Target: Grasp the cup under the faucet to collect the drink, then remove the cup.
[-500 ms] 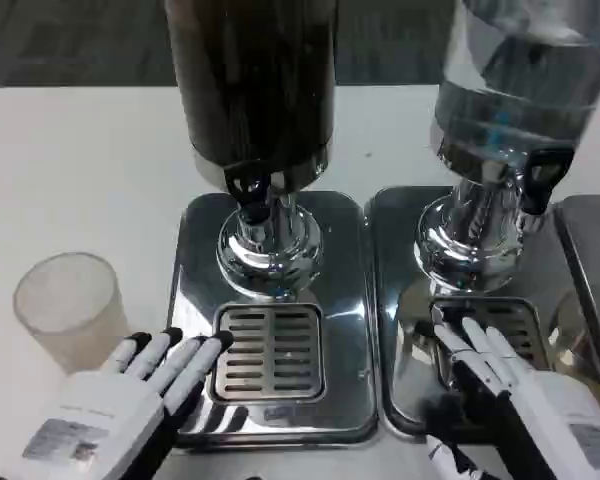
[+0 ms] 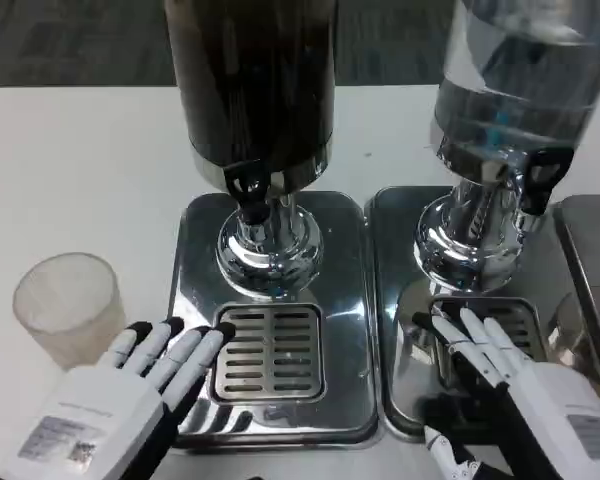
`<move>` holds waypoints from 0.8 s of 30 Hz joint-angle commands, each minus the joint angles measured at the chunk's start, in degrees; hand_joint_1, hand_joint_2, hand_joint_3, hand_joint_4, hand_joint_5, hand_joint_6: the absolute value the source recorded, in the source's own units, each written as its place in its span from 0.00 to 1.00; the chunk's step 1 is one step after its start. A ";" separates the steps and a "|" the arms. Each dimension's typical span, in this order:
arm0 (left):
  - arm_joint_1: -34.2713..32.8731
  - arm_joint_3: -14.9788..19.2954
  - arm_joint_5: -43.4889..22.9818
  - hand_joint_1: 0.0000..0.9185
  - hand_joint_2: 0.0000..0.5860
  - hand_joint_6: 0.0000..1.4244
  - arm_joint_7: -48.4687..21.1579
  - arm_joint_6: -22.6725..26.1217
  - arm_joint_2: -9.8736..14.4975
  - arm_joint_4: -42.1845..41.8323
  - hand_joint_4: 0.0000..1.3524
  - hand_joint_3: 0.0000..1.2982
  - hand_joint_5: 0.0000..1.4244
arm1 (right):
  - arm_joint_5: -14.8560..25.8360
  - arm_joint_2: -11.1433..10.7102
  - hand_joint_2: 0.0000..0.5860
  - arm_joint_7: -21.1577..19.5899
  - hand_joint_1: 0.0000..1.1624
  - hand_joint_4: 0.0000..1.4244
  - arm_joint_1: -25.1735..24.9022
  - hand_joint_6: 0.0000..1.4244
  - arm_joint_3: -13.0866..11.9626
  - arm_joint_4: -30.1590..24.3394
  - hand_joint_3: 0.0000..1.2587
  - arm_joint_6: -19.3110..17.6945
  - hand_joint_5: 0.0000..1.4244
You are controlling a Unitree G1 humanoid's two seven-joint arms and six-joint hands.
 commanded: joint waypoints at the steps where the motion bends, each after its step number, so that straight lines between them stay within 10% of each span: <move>1: 1.15 1.61 0.77 0.00 0.20 0.00 3.52 -1.84 0.96 0.54 0.00 0.00 0.00 | 0.72 -0.42 0.98 0.15 0.48 0.00 -0.01 0.07 -0.48 0.64 0.09 -0.29 0.00; 24: -1.67 6.22 -7.17 0.00 0.12 0.00 5.36 -4.53 0.17 5.52 0.00 0.00 0.00 | 1.30 -0.11 0.98 -0.42 0.48 0.00 1.00 0.08 -0.32 1.02 0.09 -0.55 0.00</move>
